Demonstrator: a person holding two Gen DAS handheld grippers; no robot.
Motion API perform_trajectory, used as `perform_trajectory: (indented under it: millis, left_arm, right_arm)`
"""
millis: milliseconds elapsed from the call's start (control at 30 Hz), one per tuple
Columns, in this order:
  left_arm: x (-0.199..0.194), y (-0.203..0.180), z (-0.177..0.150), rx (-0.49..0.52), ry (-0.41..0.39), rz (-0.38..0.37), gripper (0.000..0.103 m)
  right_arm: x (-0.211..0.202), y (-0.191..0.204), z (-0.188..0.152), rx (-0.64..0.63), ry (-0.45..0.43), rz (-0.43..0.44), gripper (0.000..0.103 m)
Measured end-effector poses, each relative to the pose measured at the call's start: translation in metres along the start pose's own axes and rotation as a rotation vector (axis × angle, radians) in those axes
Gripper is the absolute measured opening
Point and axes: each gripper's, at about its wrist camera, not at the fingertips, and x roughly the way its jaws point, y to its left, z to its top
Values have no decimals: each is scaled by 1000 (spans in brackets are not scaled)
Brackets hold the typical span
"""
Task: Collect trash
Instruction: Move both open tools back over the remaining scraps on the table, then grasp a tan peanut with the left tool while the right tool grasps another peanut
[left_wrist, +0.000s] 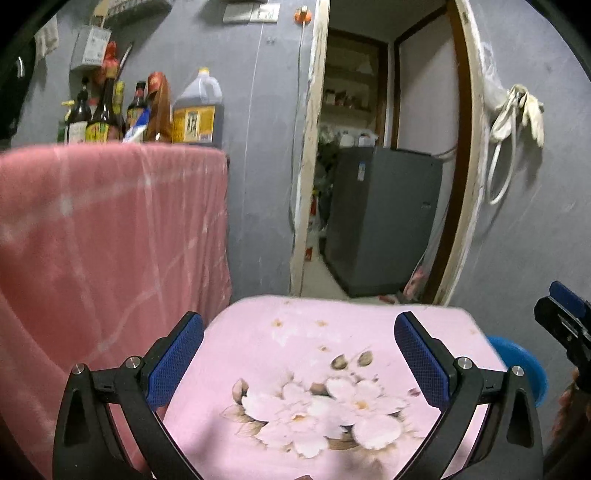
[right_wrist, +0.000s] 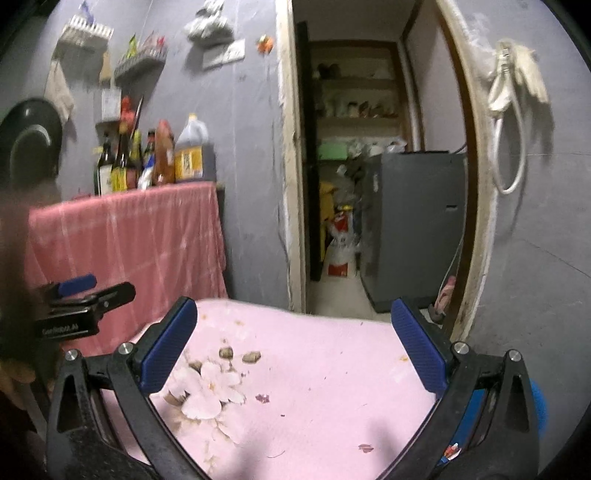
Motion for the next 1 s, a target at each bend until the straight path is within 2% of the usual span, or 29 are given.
perform_trajectory:
  millis: [233,333,500,567,633,767,933,1000]
  left_arm:
    - [52,8,-25,34,148,-9,101]
    - [71,11,-32,39,219,-23,101]
    - [97,12,-40,42,296,-42,99]
    - [104,11,-40,45,316,-57,93]
    - [110,7,-42,62,342,-78,80]
    - [123,-2,-47,100,388,-119,69]
    - [137,-12,-48,119,444,-171,52]
    - [144,-16,-48,124,465,-194,50]
  right_arm:
    - [49,2,-22,-20,121,35,103]
    - [72,-1,-29,-14,201,55,103]
    - [97,-8,-36,8,297,70,99]
    - [105,-8,-40,3,333,78,93]
    - [115,-10,-44,17,377,100,88]
    - [133,-13,-51,51,455,132,77]
    - [152,-18,-57,97,542,169,69]
    - [156,-18,-60,109,561,176,66]
